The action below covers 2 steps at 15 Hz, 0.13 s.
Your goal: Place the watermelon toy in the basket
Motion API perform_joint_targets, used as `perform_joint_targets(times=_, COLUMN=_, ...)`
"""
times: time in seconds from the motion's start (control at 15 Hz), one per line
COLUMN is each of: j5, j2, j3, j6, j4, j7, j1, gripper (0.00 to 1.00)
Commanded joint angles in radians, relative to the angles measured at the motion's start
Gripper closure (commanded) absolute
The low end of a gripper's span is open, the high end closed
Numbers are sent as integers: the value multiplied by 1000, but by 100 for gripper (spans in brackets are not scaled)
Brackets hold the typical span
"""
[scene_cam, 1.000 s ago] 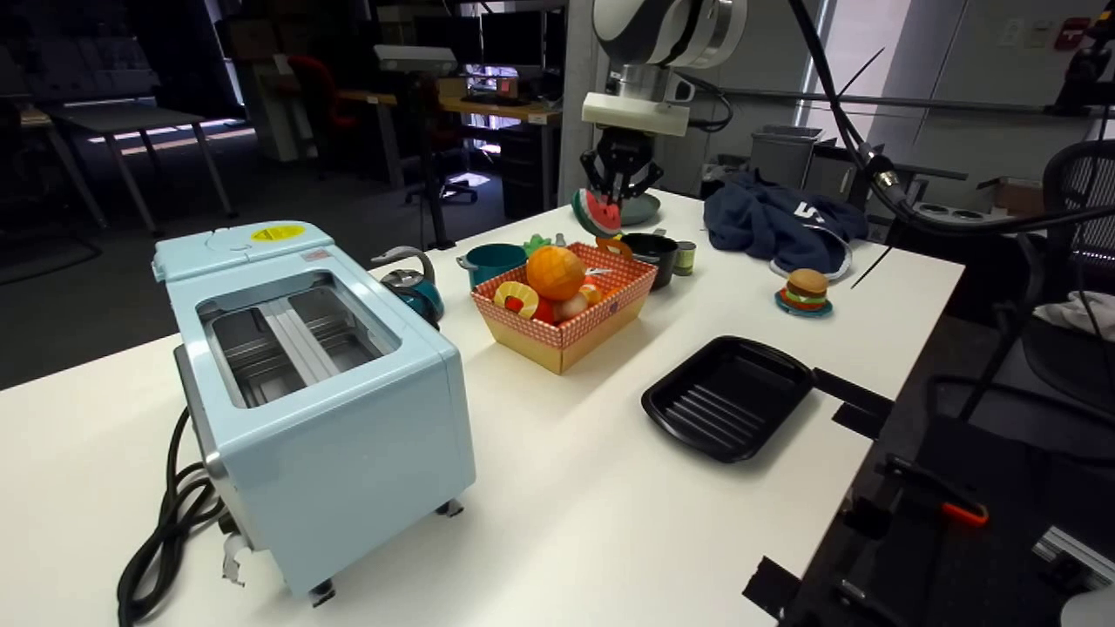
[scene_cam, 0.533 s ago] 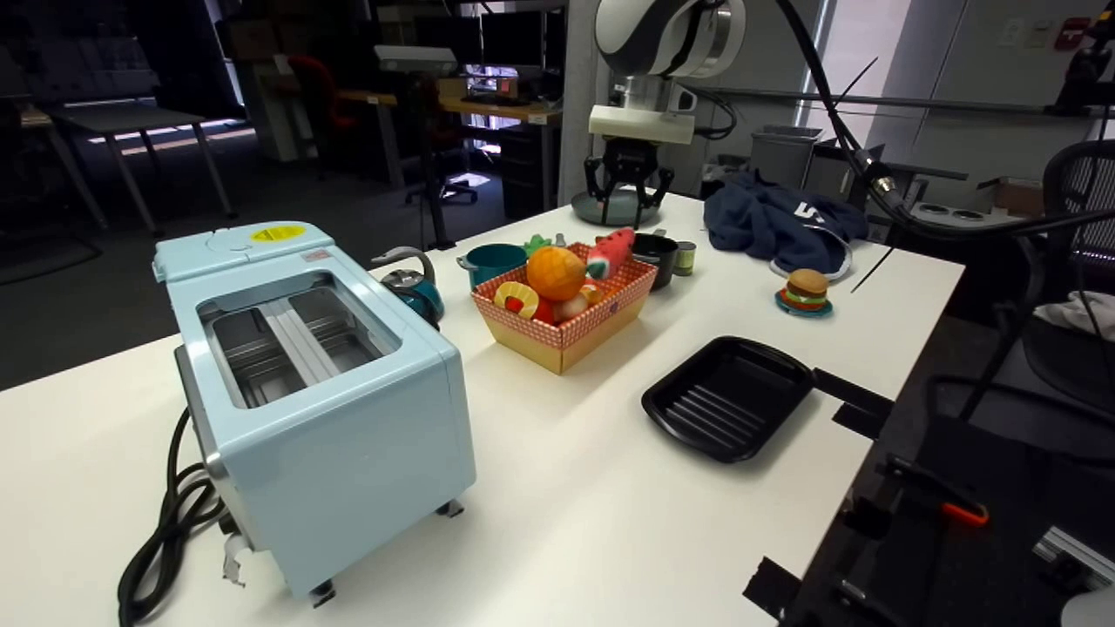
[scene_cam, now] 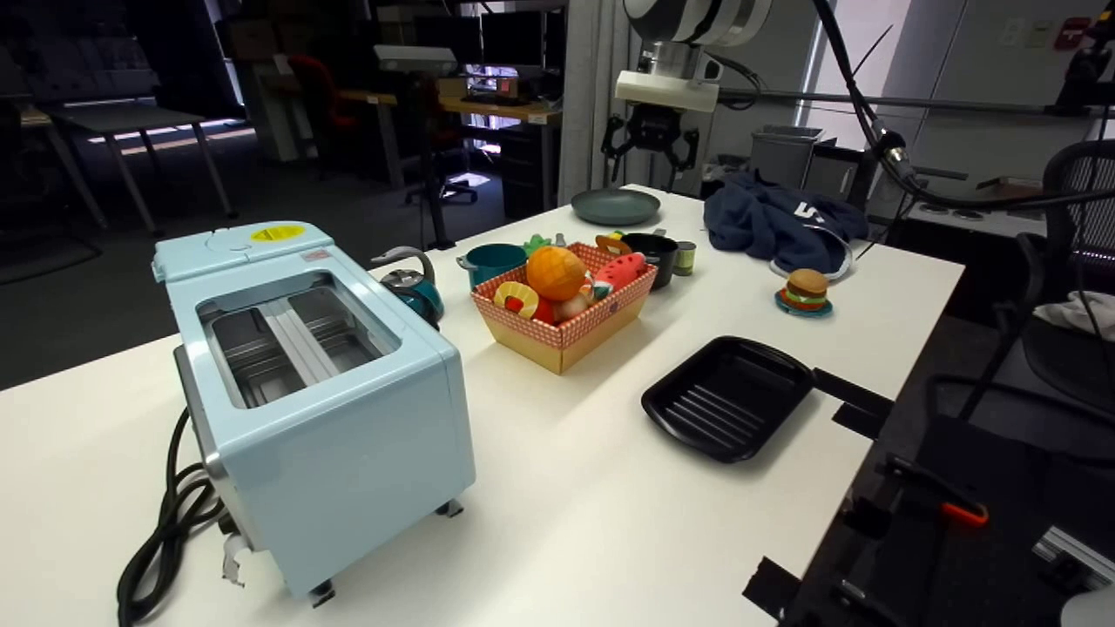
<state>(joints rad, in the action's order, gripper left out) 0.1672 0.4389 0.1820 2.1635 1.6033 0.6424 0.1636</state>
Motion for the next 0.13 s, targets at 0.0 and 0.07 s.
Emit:
perform_joint_targets(times=0.0, j5=3, j2=-1, j3=9, j6=-16, j4=-13, j7=-3, j1=0, gripper=0)
perform_joint_targets(times=0.07, j5=3, j2=-3, j3=11, j6=-24, j4=-18, j7=-3, j1=2, gripper=0)
